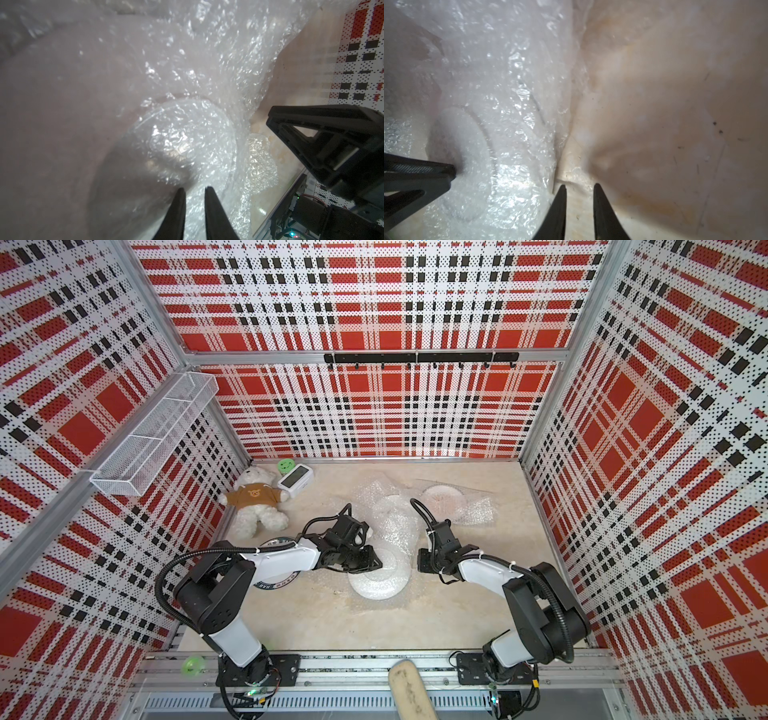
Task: Unpack dinner plates from bubble wrap
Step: Unwrap the bubble wrap.
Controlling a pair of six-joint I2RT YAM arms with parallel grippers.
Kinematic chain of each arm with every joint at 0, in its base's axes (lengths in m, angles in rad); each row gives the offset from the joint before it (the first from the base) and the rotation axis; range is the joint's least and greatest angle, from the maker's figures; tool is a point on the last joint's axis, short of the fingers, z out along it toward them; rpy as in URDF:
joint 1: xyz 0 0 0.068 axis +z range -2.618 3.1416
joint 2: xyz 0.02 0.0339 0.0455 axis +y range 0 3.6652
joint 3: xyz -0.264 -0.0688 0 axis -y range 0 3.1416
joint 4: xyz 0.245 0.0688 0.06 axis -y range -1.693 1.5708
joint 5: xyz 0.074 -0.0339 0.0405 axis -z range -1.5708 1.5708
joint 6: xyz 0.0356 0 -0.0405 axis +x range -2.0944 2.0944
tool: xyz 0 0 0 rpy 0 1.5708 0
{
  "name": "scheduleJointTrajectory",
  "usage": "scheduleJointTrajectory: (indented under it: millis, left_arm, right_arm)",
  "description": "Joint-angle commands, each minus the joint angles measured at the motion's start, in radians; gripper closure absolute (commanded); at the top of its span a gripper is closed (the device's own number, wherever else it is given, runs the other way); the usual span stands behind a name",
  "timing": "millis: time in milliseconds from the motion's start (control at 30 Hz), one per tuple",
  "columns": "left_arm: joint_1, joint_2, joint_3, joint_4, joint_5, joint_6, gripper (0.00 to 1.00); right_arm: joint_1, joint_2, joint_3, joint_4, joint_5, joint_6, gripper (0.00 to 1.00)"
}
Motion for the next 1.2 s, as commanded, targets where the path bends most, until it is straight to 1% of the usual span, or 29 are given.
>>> scheduleJointTrajectory:
  millis: [0, 100, 233, 400, 533, 700, 933, 1167]
  left_arm:
    - [0.013, 0.049, -0.055, -0.138, -0.086, 0.015, 0.77]
    - [0.013, 0.054, -0.054, -0.136, -0.081, 0.015, 0.77]
    - [0.014, 0.048, -0.056, -0.135, -0.080, 0.013, 0.77]
    - [0.013, 0.043, -0.060, -0.136, -0.080, 0.011, 0.77]
    - [0.013, 0.039, -0.060, -0.134, -0.082, 0.012, 0.77]
    - [0.013, 0.044, -0.058, -0.131, -0.079, 0.012, 0.77]
    - [0.014, 0.047, -0.055, -0.130, -0.081, 0.009, 0.77]
    - [0.020, 0.045, -0.058, -0.130, -0.093, 0.001, 0.77]
  right_arm:
    - [0.008, 0.008, 0.061, -0.001, 0.001, -0.024, 0.71]
    - [0.017, 0.047, 0.103, 0.017, -0.011, -0.019, 0.66]
    - [0.023, 0.112, 0.157, 0.024, -0.004, -0.001, 0.63]
    - [0.026, 0.185, 0.200, 0.039, -0.006, 0.014, 0.63]
    - [0.032, 0.211, 0.207, 0.030, 0.011, 0.017, 0.66]
    - [0.032, 0.220, 0.187, 0.045, 0.007, 0.027, 0.77]
    - [0.031, 0.199, 0.165, 0.047, 0.001, 0.026, 1.00]
    - [0.030, 0.119, 0.150, 0.008, 0.010, 0.004, 1.00]
